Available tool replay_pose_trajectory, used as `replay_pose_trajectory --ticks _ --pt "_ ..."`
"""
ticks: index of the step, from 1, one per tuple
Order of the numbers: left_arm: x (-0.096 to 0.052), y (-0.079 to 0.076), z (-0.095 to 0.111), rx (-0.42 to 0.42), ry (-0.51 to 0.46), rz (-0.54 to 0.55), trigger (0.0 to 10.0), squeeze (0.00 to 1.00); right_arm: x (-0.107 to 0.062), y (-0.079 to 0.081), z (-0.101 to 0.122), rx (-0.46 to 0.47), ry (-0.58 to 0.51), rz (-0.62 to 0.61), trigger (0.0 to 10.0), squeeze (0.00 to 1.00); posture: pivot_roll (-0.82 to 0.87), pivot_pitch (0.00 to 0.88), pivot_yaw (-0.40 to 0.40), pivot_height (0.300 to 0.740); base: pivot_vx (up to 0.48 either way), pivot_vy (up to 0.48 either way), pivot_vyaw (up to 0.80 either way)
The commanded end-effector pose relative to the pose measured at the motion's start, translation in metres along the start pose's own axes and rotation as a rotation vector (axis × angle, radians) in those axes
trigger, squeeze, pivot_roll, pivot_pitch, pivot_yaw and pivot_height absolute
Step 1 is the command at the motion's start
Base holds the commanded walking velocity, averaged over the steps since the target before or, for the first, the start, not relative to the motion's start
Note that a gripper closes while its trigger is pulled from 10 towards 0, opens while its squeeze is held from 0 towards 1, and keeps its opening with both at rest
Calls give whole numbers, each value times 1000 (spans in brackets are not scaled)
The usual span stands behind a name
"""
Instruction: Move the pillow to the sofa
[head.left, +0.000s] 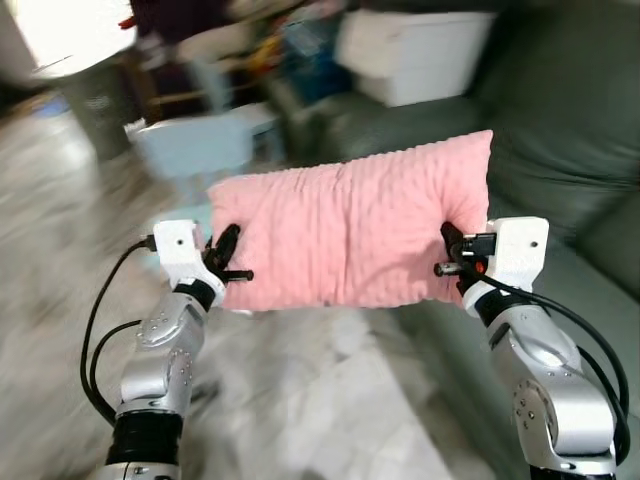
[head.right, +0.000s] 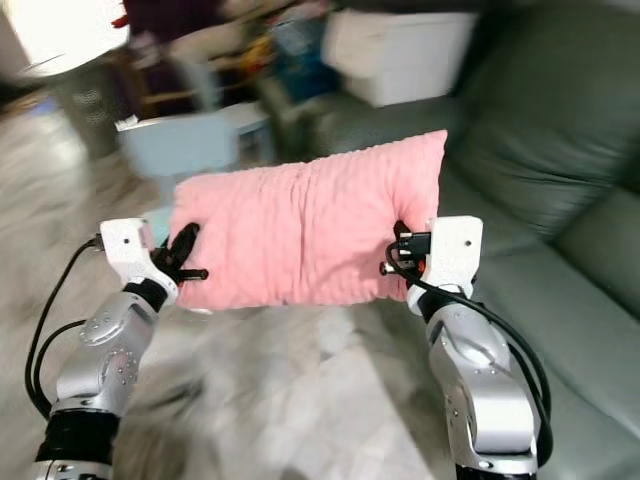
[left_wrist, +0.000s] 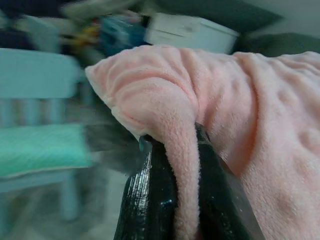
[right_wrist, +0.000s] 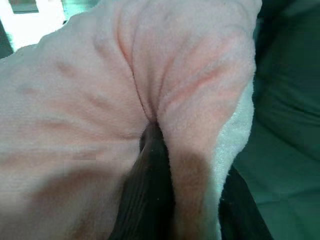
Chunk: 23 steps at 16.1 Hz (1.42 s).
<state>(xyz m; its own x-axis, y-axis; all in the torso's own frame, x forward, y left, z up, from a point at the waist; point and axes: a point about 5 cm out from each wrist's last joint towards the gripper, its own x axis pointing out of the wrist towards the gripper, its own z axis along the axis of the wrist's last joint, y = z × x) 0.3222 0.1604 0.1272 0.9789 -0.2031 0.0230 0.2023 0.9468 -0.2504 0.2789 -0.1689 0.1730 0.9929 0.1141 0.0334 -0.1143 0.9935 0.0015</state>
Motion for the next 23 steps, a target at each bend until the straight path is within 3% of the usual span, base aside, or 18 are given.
replay_pose_trajectory --ticks 1,14,19,23 --pt "1 -2 2 3 -7 -19 10000 0 -1 -1 10 -8 -47 -7 10000 0 -259 0 55 740 360 0 -513" --pt "1 -3 1 1 8 -28 10000 0 -2 1 10 -3 -50 -8 10000 0 -257 0 61 740 336 0 -34" --pt "4 -4 -4 -43 44 7 10000 0 -2 1 9 4 -44 -9 10000 0 -256 0 60 740 0 0 0" --pt "5 -4 -2 -9 46 -6 10000 0 -2 1 9 3 -45 -6 10000 0 -256 0 61 740 0 215 0"
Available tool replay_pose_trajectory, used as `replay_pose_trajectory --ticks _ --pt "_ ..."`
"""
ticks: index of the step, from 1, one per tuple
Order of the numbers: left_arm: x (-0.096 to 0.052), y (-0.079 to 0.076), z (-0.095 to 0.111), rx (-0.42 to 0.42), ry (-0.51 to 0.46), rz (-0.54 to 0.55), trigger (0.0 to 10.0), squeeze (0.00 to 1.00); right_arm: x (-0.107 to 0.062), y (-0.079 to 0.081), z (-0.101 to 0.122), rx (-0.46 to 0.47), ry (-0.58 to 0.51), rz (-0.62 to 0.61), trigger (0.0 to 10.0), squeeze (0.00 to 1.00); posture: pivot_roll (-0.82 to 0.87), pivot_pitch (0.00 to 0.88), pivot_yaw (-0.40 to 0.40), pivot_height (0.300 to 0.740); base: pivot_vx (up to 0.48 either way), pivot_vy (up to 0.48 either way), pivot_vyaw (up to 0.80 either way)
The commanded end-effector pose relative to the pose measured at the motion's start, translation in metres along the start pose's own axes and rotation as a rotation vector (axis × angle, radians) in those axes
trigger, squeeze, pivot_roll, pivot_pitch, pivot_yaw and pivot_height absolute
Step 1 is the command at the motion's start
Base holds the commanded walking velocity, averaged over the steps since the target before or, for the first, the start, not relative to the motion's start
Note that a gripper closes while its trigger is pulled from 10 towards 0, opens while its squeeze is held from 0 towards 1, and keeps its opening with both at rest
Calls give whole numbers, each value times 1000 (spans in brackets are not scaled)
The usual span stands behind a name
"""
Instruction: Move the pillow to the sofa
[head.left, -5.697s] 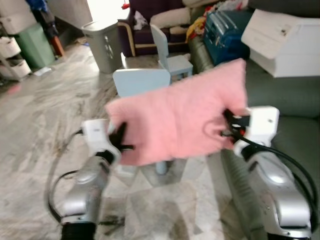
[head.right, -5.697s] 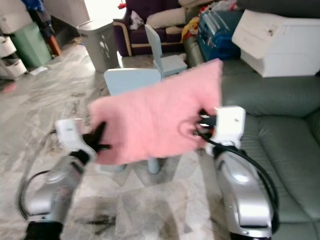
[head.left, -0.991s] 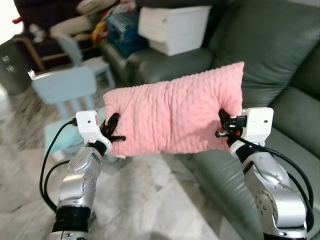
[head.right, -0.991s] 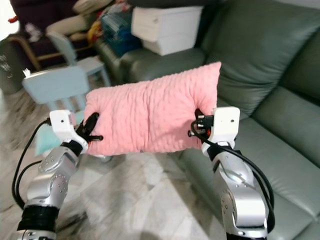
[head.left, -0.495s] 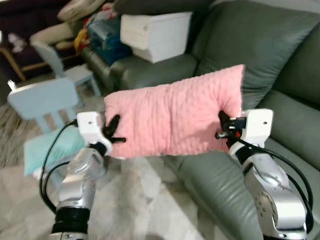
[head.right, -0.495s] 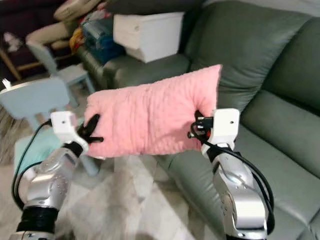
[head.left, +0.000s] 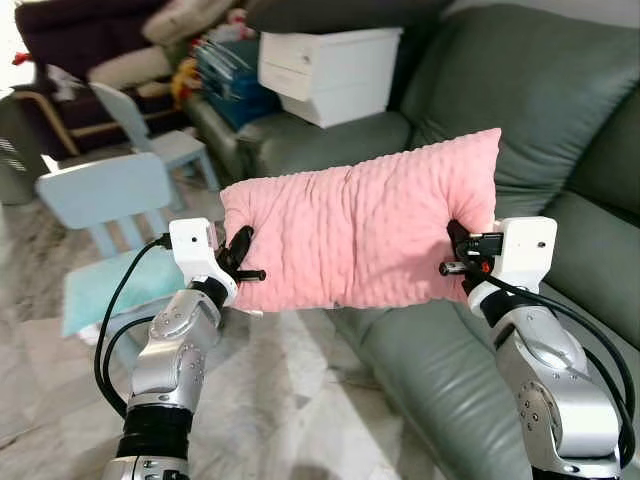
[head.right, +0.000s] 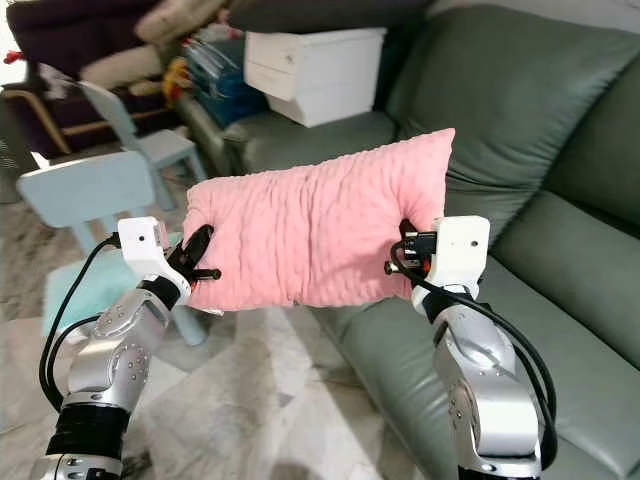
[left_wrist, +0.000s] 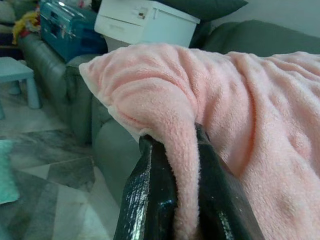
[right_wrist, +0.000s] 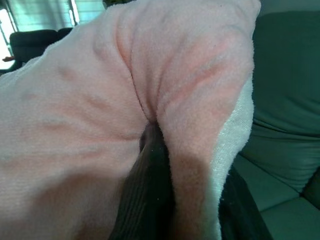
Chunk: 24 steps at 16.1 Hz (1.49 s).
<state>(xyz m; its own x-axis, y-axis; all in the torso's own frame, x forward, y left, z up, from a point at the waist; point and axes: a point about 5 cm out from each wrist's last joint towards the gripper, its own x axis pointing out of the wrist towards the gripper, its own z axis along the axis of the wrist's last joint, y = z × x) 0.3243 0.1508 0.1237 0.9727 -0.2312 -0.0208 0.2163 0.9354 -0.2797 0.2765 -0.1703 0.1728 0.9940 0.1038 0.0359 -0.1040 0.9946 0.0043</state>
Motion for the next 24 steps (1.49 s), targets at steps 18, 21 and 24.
replay_pose_trajectory --ticks 18,21,24 --pt "0 0 -2 37 38 -15 10000 0 1 3 9 3 -43 -1 10000 0 -256 0 64 740 0 480 0" --pt "2 -5 -1 53 20 -29 10000 0 1 3 9 -3 -44 -1 10000 0 -258 0 64 740 0 160 0" --pt "3 -7 1 68 11 -41 10000 0 1 3 10 -1 -45 -4 10000 0 -259 0 62 740 0 0 0"
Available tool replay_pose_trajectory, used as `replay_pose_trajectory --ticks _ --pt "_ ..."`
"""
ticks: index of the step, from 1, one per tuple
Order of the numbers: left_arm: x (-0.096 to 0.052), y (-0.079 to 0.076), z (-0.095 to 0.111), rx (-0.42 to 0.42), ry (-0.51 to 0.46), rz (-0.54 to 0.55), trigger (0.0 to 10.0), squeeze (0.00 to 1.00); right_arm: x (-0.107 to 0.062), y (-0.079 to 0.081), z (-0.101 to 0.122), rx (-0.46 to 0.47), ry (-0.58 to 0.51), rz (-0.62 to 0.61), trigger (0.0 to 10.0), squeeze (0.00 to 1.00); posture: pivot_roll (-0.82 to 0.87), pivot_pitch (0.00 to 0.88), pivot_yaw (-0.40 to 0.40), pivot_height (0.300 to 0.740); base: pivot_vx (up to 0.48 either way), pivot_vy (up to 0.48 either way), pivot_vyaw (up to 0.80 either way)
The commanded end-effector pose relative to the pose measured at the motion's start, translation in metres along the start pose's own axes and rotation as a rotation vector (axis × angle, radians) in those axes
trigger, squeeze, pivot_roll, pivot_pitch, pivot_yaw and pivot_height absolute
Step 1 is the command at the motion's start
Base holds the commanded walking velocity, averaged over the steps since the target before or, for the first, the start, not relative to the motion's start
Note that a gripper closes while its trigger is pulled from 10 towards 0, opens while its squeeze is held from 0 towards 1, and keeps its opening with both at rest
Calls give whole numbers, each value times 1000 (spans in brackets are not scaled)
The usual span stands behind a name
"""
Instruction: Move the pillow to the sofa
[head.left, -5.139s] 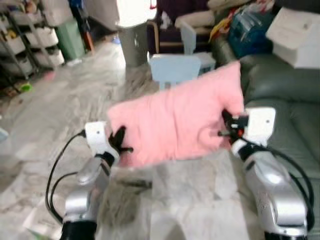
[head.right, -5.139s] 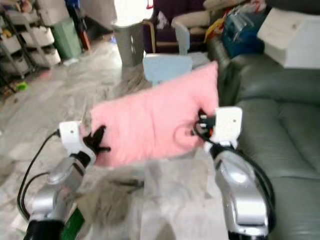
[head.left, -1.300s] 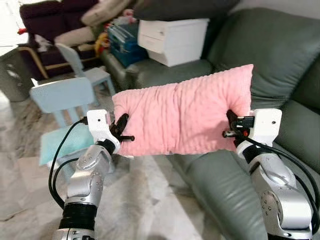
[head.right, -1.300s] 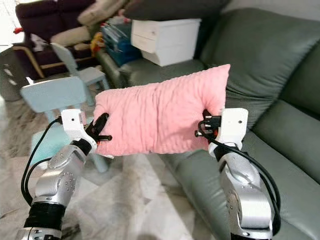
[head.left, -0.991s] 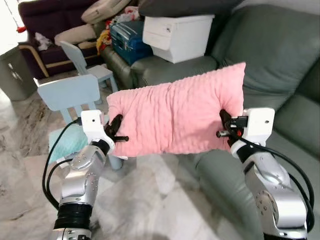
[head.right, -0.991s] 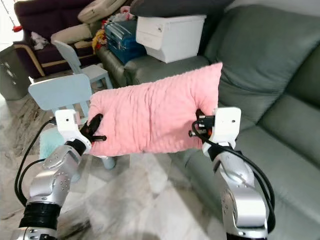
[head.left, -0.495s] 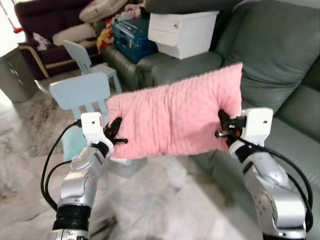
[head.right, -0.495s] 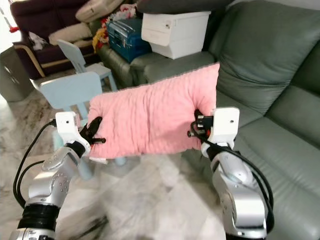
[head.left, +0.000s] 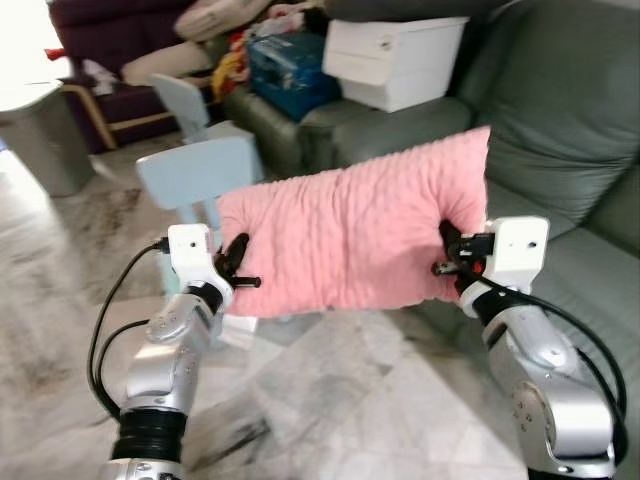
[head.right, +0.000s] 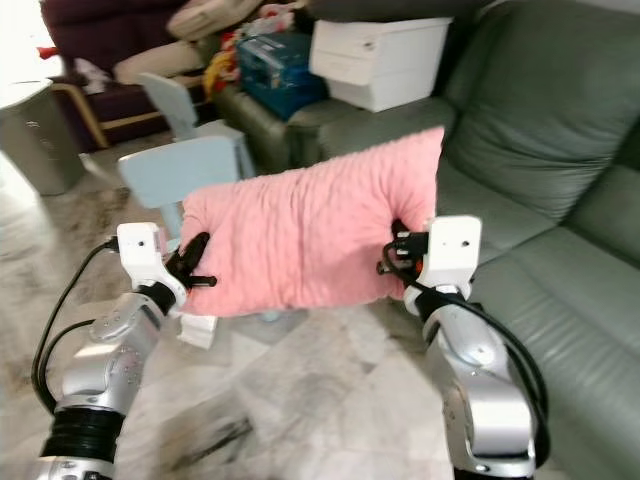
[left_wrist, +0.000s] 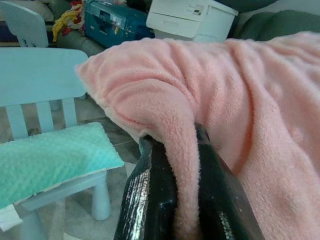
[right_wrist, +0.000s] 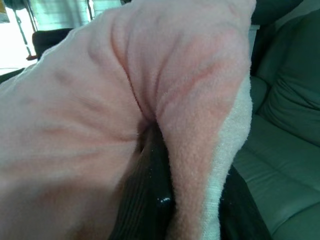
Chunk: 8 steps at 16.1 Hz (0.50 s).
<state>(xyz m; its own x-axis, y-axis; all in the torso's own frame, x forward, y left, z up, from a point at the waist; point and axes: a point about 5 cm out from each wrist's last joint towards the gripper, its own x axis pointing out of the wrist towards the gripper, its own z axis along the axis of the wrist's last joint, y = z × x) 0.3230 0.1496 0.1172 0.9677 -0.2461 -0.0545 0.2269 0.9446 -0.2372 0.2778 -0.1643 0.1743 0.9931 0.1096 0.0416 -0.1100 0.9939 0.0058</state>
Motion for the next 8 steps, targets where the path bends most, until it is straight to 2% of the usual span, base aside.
replay_pose_trajectory --ticks 1,3,8 --pt "4 -7 8 29 -30 -27 10000 0 -1 -3 9 2 -40 -11 10000 0 -259 0 62 740 0 0 0" --pt "4 -5 8 33 -26 -20 10000 0 0 -3 8 3 -37 -12 10000 0 -259 0 62 740 0 0 0" --pt "2 -3 5 16 -17 -22 10000 0 0 -2 8 3 -30 -7 10000 0 -261 0 62 740 0 0 -650"
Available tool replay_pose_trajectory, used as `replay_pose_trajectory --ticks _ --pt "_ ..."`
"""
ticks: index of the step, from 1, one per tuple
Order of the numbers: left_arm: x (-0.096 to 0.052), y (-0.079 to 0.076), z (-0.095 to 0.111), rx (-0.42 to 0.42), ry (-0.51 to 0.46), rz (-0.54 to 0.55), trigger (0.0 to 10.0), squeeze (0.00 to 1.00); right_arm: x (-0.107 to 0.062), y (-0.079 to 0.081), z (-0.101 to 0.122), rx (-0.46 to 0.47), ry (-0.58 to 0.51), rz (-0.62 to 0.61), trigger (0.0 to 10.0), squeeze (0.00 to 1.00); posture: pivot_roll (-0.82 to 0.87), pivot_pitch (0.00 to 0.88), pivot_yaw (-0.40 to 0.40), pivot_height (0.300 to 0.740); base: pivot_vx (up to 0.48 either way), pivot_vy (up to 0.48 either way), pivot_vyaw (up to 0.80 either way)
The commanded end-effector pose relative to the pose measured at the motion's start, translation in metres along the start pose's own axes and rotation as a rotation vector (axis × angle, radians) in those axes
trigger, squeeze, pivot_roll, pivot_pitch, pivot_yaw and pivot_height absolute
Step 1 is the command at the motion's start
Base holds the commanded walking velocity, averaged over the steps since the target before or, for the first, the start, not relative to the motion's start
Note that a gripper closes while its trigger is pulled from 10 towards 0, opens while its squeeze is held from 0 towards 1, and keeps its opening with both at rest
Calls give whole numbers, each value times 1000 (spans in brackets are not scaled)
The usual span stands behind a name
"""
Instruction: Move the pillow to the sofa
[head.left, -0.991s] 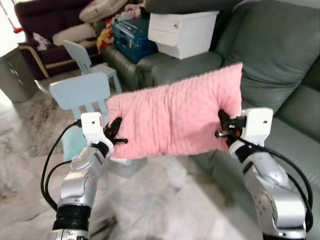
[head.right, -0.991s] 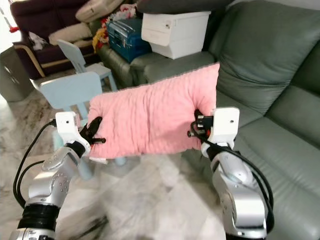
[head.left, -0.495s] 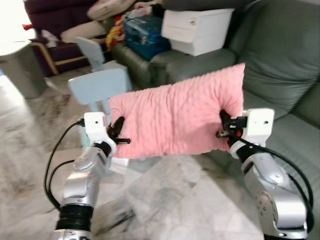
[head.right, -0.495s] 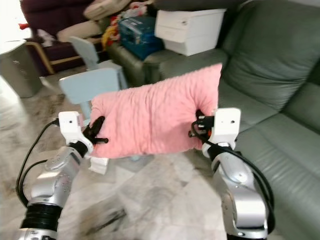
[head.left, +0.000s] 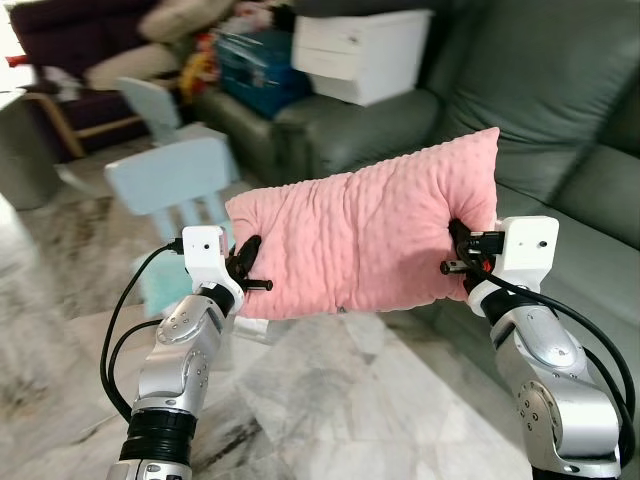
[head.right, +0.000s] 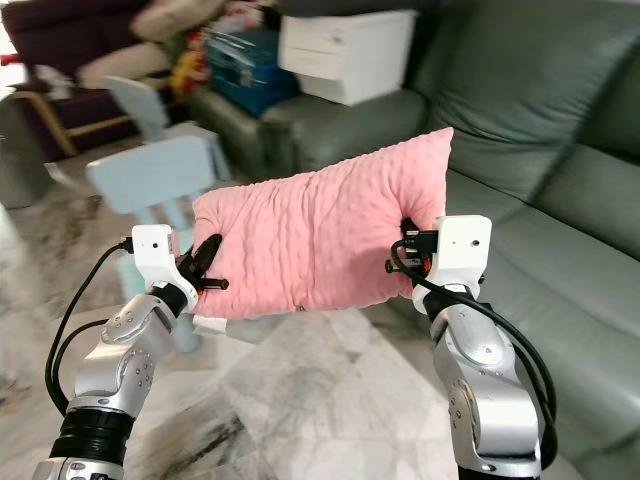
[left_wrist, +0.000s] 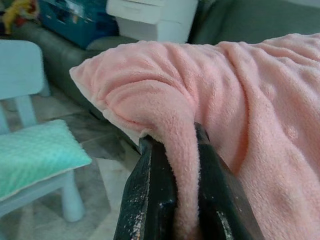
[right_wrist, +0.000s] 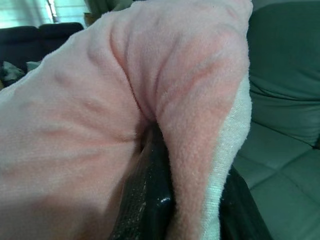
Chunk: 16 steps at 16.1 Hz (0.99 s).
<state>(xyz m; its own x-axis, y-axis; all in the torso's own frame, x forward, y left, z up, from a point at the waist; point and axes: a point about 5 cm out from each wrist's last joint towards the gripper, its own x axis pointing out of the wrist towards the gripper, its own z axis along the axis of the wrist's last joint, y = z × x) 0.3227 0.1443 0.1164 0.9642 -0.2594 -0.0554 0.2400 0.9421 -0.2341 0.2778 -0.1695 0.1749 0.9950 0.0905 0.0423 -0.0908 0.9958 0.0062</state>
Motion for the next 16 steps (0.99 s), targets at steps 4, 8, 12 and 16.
replay_pose_trajectory --ticks 4,8,12,16 --pt "2 1 6 16 -16 -13 10000 0 1 2 7 2 -30 11 10000 0 -264 0 64 740 0 0 -772" --pt "2 1 6 9 -13 -28 10000 0 1 2 7 1 -29 12 10000 0 -263 0 65 740 0 0 -800" --pt "1 -1 5 0 -13 -44 10000 0 0 2 7 2 -28 12 10000 0 -262 0 65 740 0 0 -800" --pt "0 -1 5 -6 -11 -49 10000 0 0 3 6 5 -27 14 10000 0 -261 0 64 740 0 0 -800"
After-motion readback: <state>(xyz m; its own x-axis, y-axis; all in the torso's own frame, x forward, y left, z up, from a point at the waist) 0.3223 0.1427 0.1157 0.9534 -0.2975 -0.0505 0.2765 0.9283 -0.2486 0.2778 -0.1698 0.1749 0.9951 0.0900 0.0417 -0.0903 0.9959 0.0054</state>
